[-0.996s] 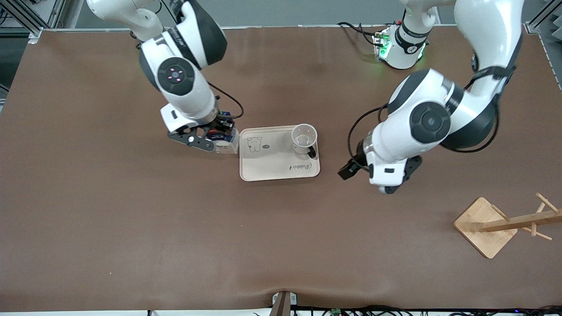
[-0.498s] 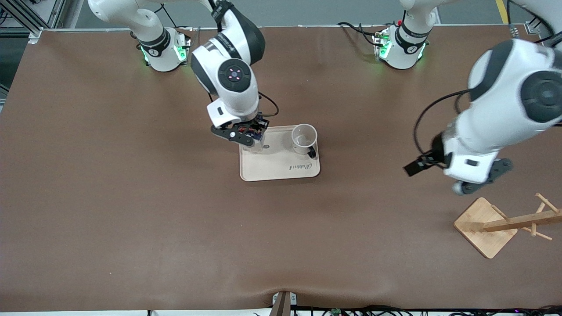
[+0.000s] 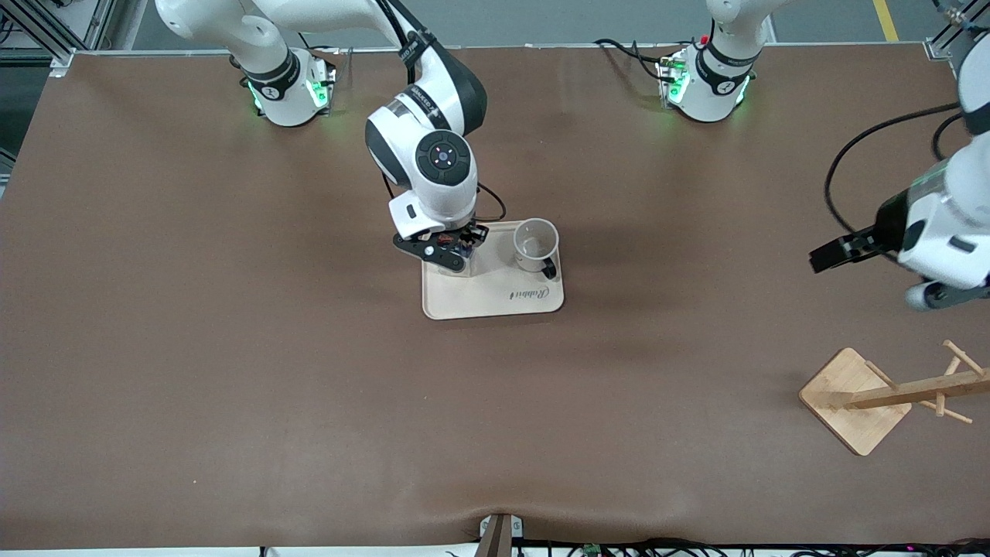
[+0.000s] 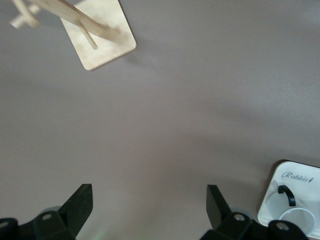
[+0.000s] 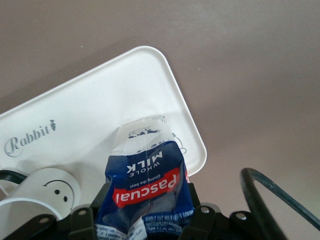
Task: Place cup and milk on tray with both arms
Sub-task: 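Set the milk carton on the tray beside the mug and open the right gripper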
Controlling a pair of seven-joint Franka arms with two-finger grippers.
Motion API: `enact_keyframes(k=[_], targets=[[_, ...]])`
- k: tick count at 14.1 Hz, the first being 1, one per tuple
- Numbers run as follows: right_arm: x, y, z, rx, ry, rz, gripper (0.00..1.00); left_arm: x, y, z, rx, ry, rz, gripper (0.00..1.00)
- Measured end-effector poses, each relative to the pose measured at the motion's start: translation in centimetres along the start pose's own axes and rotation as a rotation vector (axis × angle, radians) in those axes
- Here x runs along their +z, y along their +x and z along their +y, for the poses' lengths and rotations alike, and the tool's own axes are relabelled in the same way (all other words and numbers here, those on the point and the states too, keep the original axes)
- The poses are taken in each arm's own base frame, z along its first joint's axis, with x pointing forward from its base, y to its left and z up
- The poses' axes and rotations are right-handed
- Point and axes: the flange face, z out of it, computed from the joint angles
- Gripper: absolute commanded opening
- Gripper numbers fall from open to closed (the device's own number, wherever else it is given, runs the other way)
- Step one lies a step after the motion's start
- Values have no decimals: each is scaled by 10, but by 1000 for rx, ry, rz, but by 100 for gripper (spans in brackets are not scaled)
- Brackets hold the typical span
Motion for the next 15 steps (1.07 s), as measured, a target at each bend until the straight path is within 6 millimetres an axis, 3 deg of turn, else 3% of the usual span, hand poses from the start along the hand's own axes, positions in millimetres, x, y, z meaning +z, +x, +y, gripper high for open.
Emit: enact_keyframes(k=[1, 5, 8, 10, 15], targets=[[0, 1, -1, 0, 3, 2, 100, -11, -5, -7, 19, 8, 15, 100], [6, -1, -4, -56, -39, 61, 100, -42, -20, -32, 93, 11, 45, 100], [6, -24, -17, -132, -71, 127, 100, -48, -23, -44, 91, -18, 45, 100], [-7, -21, -16, -124, -80, 126, 100, -51, -26, -45, 90, -17, 47, 100], [-65, -14, -11, -99, -112, 107, 100, -59, -54, -35, 81, -9, 47, 100]])
